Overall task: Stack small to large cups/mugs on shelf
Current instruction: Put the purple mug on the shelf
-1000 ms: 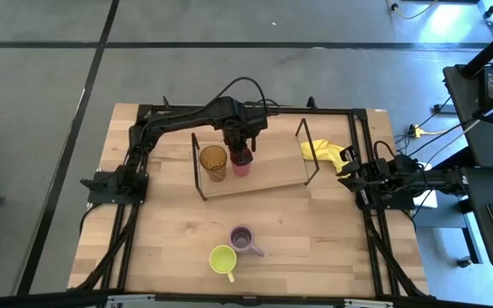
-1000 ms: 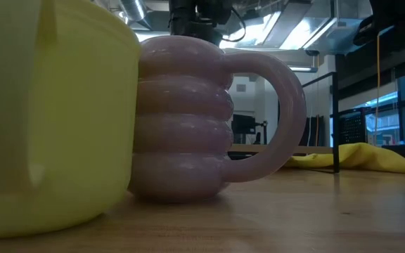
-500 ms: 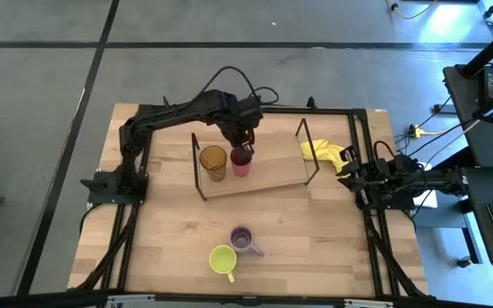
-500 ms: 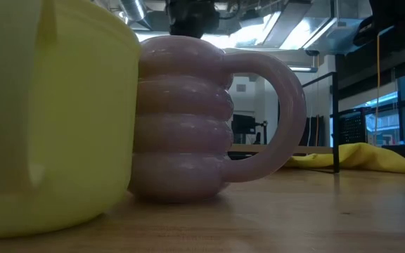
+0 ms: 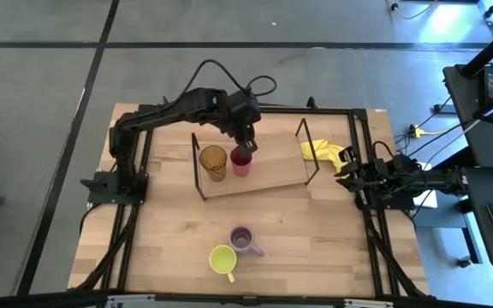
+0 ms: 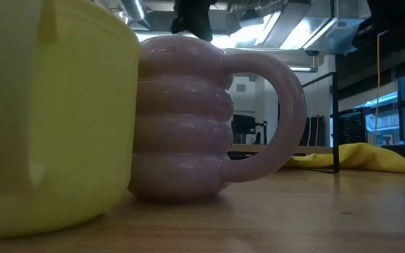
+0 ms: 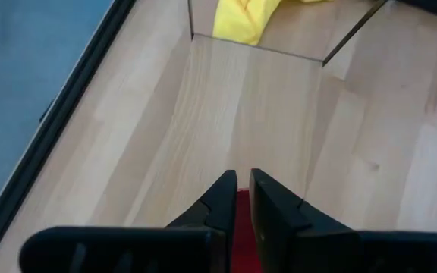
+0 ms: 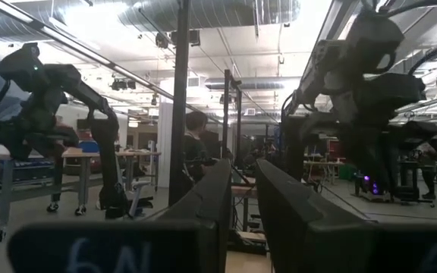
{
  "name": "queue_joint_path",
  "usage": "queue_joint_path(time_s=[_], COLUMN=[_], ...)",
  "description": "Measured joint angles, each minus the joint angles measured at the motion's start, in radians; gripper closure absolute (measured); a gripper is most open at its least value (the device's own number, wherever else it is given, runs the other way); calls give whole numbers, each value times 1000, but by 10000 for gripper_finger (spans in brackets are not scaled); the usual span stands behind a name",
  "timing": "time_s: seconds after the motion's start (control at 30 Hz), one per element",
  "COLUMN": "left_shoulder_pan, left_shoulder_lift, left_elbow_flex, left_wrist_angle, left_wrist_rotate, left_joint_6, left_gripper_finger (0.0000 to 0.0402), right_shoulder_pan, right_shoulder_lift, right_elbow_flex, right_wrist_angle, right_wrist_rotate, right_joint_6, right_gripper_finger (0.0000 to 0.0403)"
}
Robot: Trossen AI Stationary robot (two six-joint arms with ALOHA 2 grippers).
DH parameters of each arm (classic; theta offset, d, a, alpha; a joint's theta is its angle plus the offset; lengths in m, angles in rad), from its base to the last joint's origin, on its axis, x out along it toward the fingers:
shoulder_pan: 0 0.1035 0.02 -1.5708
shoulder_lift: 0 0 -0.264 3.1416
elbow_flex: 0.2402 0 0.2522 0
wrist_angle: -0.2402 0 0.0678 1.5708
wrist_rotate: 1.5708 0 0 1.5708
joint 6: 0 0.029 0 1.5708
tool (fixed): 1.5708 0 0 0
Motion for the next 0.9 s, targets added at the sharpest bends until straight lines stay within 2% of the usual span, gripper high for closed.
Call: queue_joint_path(time_s=[0.27, 0.5, 0.7, 0.9], left_shoulder_pan=[-57, -95, -132, -180], left_shoulder_lift=[-2, -2, -2, -2], left_elbow_flex=[0, 0, 0, 0], left_wrist_angle=[99, 52, 4, 4], left_wrist_rotate=[53, 54, 161, 134], left_joint_6=[26, 69, 79, 78], left_gripper_finger=[370, 370, 370, 370], right_shoulder_pan=[0, 0, 0, 0], right_shoulder_lift=[0, 0, 0, 0], right_elbow_flex=[0, 0, 0, 0], right_wrist_angle=[-5, -5, -6, -6], right_wrist_rotate=[0, 0, 0, 0], right_joint_6=[0, 0, -1, -127], right_gripper_finger=[336, 336, 336, 336])
